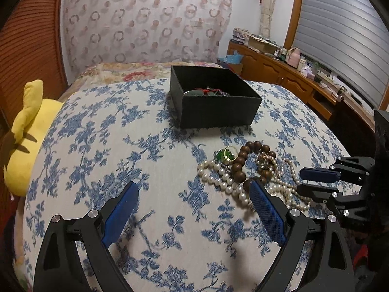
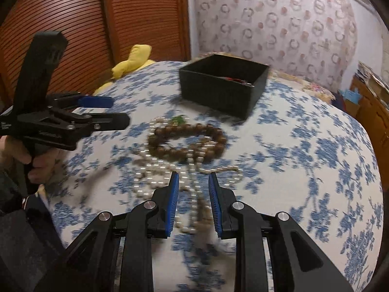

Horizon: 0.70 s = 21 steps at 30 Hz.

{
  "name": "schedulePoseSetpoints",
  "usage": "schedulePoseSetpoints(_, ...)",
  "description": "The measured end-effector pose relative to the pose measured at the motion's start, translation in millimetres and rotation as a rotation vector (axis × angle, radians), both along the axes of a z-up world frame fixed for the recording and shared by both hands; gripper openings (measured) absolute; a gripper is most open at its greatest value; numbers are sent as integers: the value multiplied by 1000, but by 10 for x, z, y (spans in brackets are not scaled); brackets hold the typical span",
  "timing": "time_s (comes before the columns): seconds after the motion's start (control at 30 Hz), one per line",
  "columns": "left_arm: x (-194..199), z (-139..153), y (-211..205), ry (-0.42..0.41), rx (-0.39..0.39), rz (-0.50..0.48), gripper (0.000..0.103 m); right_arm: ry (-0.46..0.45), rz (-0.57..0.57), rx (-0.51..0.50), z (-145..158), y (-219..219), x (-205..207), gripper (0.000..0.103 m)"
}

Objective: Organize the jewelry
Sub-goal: 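Withdraw both tools from the box back to the jewelry pile, then grasp the pearl necklace with the right tool and lift it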

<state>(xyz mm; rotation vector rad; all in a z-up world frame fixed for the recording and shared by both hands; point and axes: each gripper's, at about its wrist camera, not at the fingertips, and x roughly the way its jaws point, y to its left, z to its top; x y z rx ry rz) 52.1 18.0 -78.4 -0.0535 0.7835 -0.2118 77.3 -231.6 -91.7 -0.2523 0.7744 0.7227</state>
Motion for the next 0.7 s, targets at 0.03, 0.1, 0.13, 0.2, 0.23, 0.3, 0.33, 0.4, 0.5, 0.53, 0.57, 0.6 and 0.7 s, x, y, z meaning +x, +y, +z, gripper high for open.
schedulePoseSetpoints(0.03,-10,-13,14,2,-2,3,89,4,5,0,-7,28,-4,27)
schedulePoseSetpoints(0.1,-20,-30,35,8,-5,8,89,18,9,0,-33,66,0,27)
schedulePoseSetpoints(0.13,-29,-34,44,8,-7,9,89,27,8,-1,-48,79,5,27)
schedulePoseSetpoints(0.2,-45,-32,53,6,-10,8,89,43,11,2,-73,98,13,27)
schedulePoseSetpoints(0.23,-47,-27,52,5,-11,8,89,52,12,-2,-92,115,22,27)
schedulePoseSetpoints(0.3,-53,-30,57,6,-14,7,89,50,3,-7,-104,129,43,27)
schedulePoseSetpoints(0.33,-58,-29,59,6,-15,6,89,58,6,-3,-104,139,64,27)
schedulePoseSetpoints(0.4,-64,-29,70,5,-16,6,89,63,6,-8,-115,165,96,27)
schedulePoseSetpoints(0.5,-60,-36,90,7,-22,9,89,52,25,-32,-97,237,98,25)
schedulePoseSetpoints(0.53,-63,-36,97,7,-23,10,89,51,37,-40,-91,266,93,20)
schedulePoseSetpoints(0.57,-62,-38,101,6,-23,10,89,57,46,-41,-84,282,90,15)
schedulePoseSetpoints(0.6,-62,-37,107,5,-25,10,89,60,53,-42,-81,293,85,12)
schedulePoseSetpoints(0.7,-68,-37,120,1,-29,12,89,63,53,-51,-74,286,67,11)
